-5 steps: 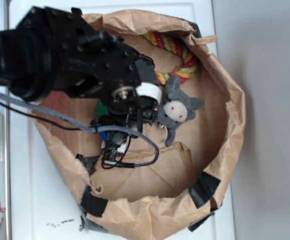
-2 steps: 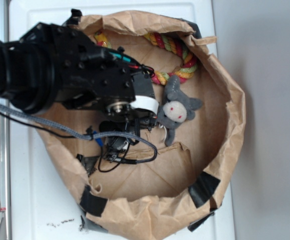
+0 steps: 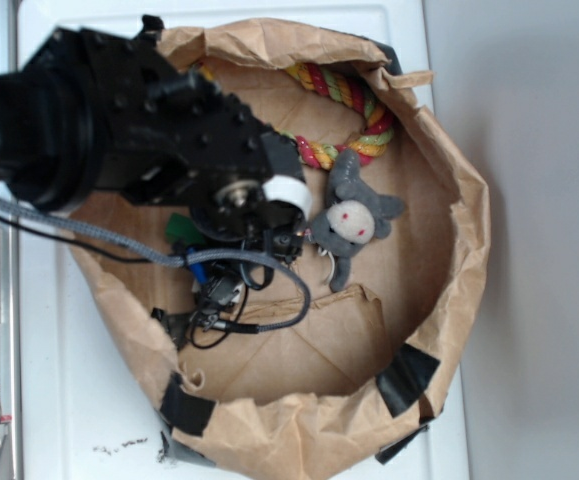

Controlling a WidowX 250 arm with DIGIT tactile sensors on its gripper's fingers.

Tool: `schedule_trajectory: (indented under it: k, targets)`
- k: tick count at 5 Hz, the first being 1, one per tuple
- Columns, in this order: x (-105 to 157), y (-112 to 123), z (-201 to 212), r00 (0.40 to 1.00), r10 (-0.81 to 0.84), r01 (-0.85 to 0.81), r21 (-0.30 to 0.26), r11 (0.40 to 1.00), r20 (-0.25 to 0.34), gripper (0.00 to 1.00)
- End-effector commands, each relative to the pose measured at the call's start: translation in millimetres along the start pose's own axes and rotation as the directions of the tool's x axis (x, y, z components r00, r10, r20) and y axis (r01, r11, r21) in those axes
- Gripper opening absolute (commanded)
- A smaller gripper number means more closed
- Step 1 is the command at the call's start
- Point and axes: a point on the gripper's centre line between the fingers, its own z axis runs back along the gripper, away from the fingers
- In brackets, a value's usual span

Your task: Grab the green block.

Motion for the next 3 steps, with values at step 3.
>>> schedule_trajectory:
  k: [3]
  targets:
    - [-4.4,-13.9,122.1,0.992,0.095,-0.085,-0.111,0.99,0.084,0.0]
